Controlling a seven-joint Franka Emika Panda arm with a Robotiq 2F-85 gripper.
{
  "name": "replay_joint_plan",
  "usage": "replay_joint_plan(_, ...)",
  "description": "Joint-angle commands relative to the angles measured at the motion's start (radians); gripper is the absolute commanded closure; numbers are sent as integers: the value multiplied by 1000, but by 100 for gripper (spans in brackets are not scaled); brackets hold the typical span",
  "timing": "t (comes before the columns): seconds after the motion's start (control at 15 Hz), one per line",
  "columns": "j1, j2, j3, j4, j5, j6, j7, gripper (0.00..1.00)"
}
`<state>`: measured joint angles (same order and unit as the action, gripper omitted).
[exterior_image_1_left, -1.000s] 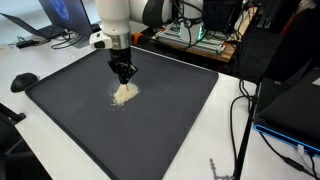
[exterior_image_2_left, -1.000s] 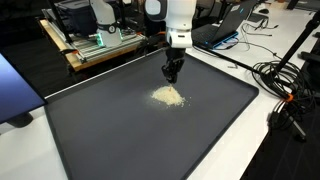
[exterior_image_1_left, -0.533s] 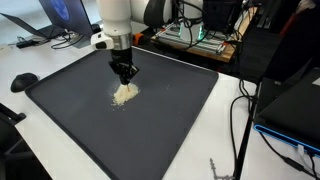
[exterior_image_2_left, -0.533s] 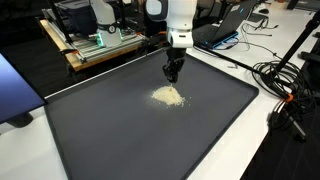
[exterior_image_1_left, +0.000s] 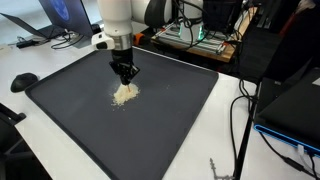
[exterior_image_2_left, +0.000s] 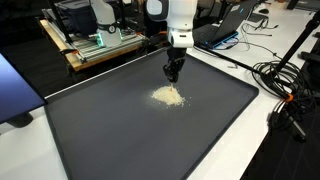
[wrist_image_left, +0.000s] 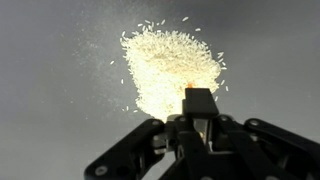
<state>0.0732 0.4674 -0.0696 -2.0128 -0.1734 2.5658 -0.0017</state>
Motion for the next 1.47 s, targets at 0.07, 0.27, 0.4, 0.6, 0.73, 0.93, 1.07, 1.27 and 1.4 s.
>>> replay_joint_plan(0.07, 4, -40, -7, -33, -31, 2, 22, 96)
replay_joint_plan(0.27, 18, -64, -21, -36, -56, -5, 46, 96)
replay_joint_plan(0.4, 28, -81, -28, -37, -79, -17, 62, 96)
replay_joint_plan(0.6, 51, -101, -31, -33, -127, -52, 98, 96)
replay_joint_plan(0.73, 85, -102, -38, -19, -188, -92, 152, 96)
replay_joint_plan(0.93, 148, -85, -52, 15, -308, -161, 282, 96)
replay_joint_plan(1.07, 196, -65, -61, 41, -405, -208, 386, 96)
replay_joint_plan(1.27, 253, -29, -50, 82, -547, -294, 510, 96)
replay_joint_plan(1.4, 282, 5, -35, 118, -631, -364, 578, 96)
